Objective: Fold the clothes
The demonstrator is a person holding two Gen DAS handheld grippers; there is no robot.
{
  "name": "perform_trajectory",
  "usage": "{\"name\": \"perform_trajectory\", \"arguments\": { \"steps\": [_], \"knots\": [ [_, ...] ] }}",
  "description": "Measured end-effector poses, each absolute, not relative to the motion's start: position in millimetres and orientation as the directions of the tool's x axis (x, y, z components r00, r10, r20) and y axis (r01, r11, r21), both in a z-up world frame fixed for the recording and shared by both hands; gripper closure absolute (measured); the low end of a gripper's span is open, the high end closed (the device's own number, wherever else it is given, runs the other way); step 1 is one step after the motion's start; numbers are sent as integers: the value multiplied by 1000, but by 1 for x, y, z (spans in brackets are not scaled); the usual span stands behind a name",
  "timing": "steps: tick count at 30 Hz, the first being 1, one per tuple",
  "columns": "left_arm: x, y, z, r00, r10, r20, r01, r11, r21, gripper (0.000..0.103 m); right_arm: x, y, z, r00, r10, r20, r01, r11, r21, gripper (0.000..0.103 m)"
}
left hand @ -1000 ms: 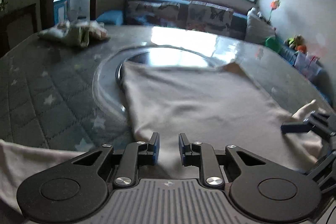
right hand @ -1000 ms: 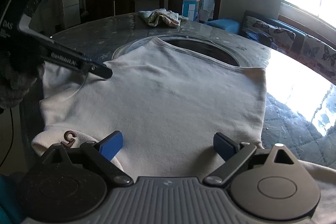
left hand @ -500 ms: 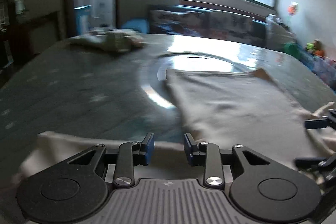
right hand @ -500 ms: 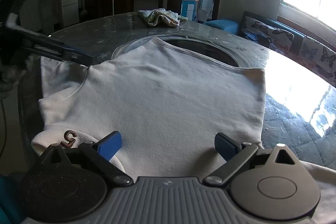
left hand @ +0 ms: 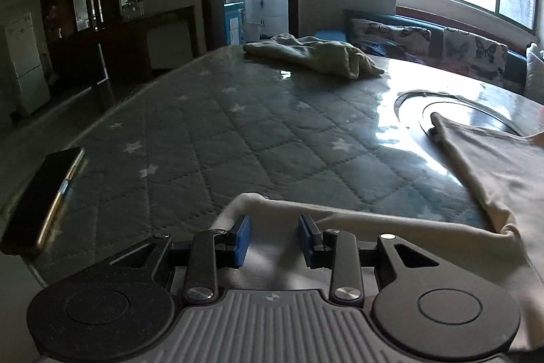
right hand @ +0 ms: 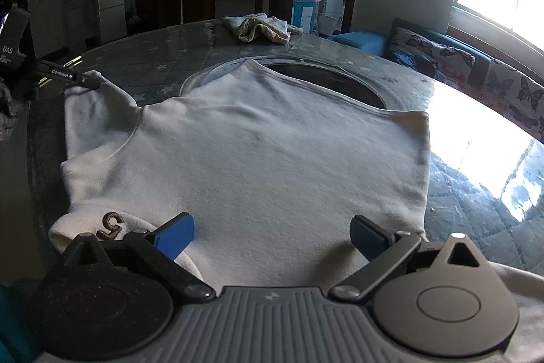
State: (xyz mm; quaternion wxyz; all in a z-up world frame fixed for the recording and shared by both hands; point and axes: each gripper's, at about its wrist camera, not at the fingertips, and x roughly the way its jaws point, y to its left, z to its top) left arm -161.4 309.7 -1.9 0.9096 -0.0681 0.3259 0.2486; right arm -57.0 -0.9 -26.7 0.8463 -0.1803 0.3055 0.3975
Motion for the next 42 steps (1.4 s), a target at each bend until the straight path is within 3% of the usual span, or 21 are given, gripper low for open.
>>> {"name": "perform_trajectory", "arguments": {
  "steps": [9, 12, 26, 30, 35, 39, 42],
  "knots": [
    [-172, 262, 1, 725, 291, -624, -357, 934, 22, 62, -72, 6, -12, 521, 586, -620, -800, 589, -116, 3],
    [-171, 260, -4, 718, 309, -624, -351, 935, 59, 58, -76, 14, -10, 486, 607, -629, -828, 551, -107, 3],
    [-165, 288, -14, 699, 446, -559, -403, 891, 208, 56, -98, 20, -14, 466, 605, -646, -867, 459, -196, 4],
    [-164, 290, -9, 685, 440, -582, -413, 891, 187, 57, -102, 17, -16, 459, 606, -650, -869, 460, -185, 5],
    [-168, 261, 14, 754, 364, -547, -346, 928, 140, 58, -102, -1, -3, 477, 605, -637, -843, 521, -136, 9],
    [-163, 222, 30, 823, 224, -521, -212, 974, 84, 58, -103, -16, -2, 485, 586, -649, -823, 557, -111, 22],
    [-153, 189, 33, 849, 116, -516, -97, 993, 64, 58, -102, -23, -1, 503, 579, -642, -803, 588, -100, 24]
  ]
}}
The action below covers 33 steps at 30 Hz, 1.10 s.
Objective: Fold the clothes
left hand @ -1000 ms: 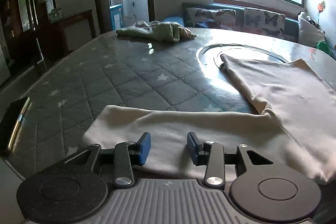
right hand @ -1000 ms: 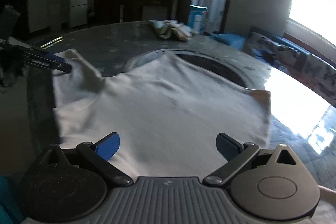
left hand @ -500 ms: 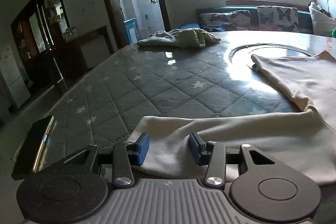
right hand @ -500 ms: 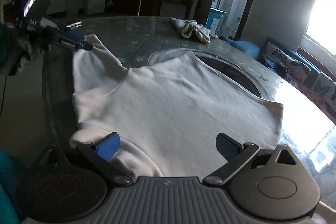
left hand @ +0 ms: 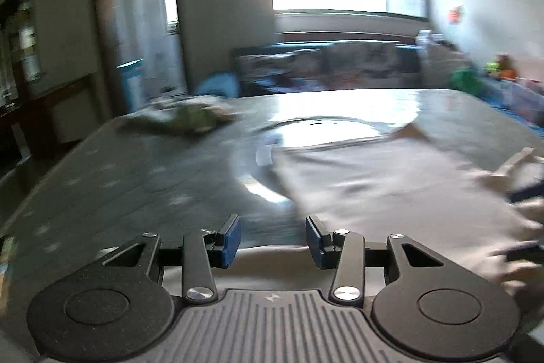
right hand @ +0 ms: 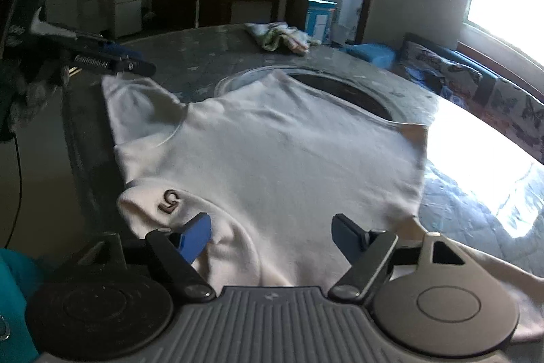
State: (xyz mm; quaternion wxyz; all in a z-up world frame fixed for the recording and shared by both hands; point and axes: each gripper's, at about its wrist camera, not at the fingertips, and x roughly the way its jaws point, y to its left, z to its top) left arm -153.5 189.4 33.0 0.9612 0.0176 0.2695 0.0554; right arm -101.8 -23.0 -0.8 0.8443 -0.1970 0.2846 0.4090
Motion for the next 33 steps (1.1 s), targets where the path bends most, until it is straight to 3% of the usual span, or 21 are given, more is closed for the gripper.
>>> {"name": "perform_trajectory", "arguments": {
  "steps": [5, 9, 13, 22, 33],
  "knots": [
    [-141, 139, 24, 837, -52, -544, 90, 995, 43, 58, -93, -29, -2, 507, 573, -644, -770, 637, -39, 23],
    [-136, 110, 15, 818, -129, -561, 193, 980, 57, 58, -104, -26, -12, 496, 555, -668, -792, 604, -86, 23],
    [-135, 94, 3, 798, -151, -584, 244, 966, 83, 58, -116, -28, -12, 511, 547, -663, -803, 579, -141, 23],
    [-133, 90, -3, 775, -165, -610, 268, 960, 80, 54, -106, -56, -3, 515, 569, -641, -756, 654, -28, 24],
    [-115, 71, 14, 775, -219, -593, 302, 952, 43, 45, -59, -155, 7, 714, 356, -602, -417, 908, 42, 31]
  ]
}}
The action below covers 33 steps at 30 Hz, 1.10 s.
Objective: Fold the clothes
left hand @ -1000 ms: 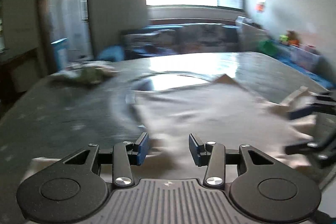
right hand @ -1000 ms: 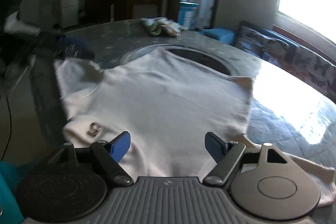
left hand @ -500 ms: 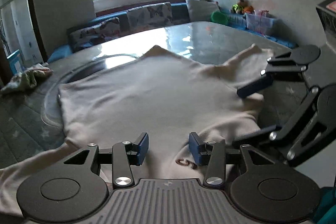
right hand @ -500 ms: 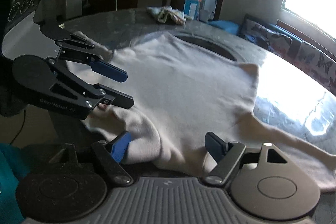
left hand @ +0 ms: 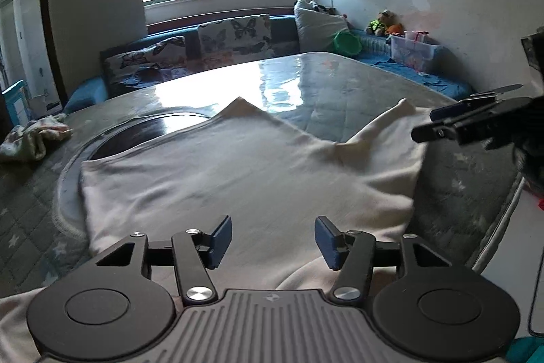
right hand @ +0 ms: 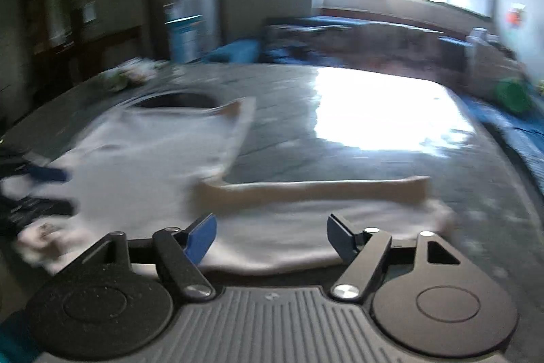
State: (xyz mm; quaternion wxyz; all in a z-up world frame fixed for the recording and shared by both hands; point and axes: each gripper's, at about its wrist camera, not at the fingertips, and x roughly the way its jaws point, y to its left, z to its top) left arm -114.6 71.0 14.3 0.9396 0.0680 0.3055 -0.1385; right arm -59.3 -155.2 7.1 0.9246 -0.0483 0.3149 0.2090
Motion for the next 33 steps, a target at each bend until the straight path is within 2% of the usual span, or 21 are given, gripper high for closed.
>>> {"name": "perform_trajectory", "arguments": {
  "steps": [9, 14, 17, 19, 21, 23, 26, 33],
  "knots": [
    [-105, 39, 9, 731, -300, -613, 397, 917, 25, 46, -16, -214, -6, 797, 134, -588, -161, 987, 5, 37],
    [-112, 25, -2, 668, -369, -647, 480, 877, -5, 46, 3, -234, -19, 788, 76, -611, -77, 997, 25, 44],
    [-116, 18, -7, 643, -382, -664, 506, 862, -6, 46, 8, -240, -27, 775, 82, -627, -58, 997, 58, 52],
    [-117, 16, -6, 642, -384, -664, 511, 859, -2, 45, 4, -239, -30, 777, 86, -623, -61, 996, 61, 54],
    [-115, 14, -3, 644, -388, -659, 512, 859, -5, 45, 2, -240, -30, 780, 95, -618, -65, 995, 71, 66],
    [-113, 13, 2, 657, -391, -645, 509, 861, -3, 45, 0, -242, -30, 783, 97, -614, -63, 995, 78, 70],
    [-107, 13, 8, 669, -395, -630, 497, 868, -16, 45, -1, -245, -30, 787, 102, -608, -51, 994, 101, 84],
    [-95, 9, 1, 663, -382, -643, 484, 875, -21, 44, -8, -250, -14, 810, 172, -560, -77, 979, 189, 93]
  ]
}}
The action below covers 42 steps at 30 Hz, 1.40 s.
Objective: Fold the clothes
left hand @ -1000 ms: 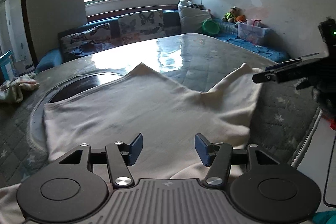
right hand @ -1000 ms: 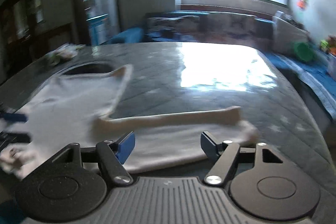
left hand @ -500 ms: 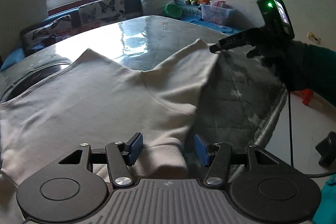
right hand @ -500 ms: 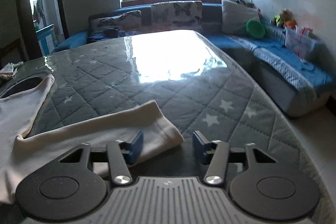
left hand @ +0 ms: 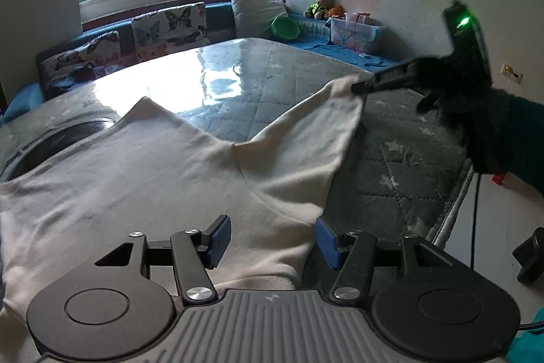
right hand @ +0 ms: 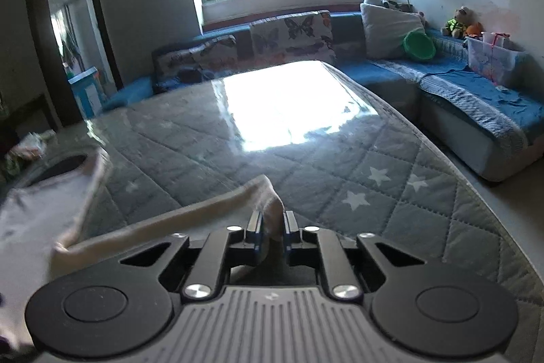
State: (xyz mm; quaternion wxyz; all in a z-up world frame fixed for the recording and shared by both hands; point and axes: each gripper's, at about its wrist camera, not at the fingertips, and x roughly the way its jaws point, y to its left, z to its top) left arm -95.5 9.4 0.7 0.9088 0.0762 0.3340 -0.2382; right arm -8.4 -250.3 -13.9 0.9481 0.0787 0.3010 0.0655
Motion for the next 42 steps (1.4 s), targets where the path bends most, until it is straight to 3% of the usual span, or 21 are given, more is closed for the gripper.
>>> {"name": "perform_trajectory", "arguments": {
  "steps": [11, 21, 37, 42],
  "knots": [
    [-95, 37, 2, 700, -328, -634, 404, 914, -27, 40, -40, -214, 55, 812, 395, -430, -310, 916, 254, 94],
    [-110, 86, 11, 758, -244, -604, 280, 959, -37, 37, -52, -120, 103, 678, 636, -369, -587, 770, 249, 95],
    [-134, 128, 4, 780, -164, -604, 151, 986, -73, 35, -66, 22, 59, 390, 747, -538, -802, 563, 201, 95],
    [-131, 127, 2, 775, -163, -611, 148, 986, -75, 35, -72, 32, 48, 337, 760, -556, -828, 520, 209, 88]
  ]
}}
